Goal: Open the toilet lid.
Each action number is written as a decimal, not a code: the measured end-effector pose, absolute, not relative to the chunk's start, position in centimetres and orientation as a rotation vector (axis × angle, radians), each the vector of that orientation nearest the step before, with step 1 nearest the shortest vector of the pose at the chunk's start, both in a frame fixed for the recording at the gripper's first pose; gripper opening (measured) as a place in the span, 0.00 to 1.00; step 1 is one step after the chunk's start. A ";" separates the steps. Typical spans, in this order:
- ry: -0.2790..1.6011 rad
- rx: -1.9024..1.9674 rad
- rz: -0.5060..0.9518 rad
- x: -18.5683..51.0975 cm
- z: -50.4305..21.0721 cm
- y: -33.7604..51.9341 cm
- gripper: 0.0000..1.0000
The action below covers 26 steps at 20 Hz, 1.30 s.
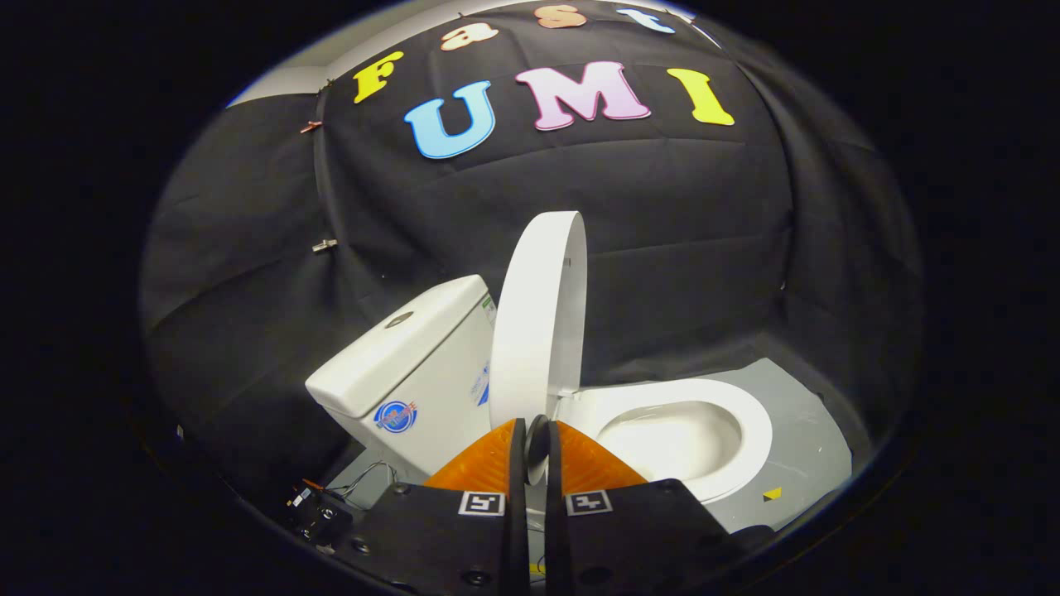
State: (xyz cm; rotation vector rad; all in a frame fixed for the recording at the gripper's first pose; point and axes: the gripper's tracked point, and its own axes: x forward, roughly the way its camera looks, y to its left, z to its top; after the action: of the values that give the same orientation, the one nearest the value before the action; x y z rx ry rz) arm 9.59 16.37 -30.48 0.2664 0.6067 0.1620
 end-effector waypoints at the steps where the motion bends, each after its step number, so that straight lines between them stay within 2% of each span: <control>1: 0.608 0.254 0.178 9.5 -30.4 17.3 0.12; 12: 0.636 0.132 0.267 10.3 -30.2 23.9 0.12; 26: 0.665 0.108 0.315 10.4 -30.0 26.8 0.12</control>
State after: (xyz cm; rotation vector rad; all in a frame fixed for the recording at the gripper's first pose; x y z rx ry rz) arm 10.36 26.80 -29.97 0.1075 0.6653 0.3151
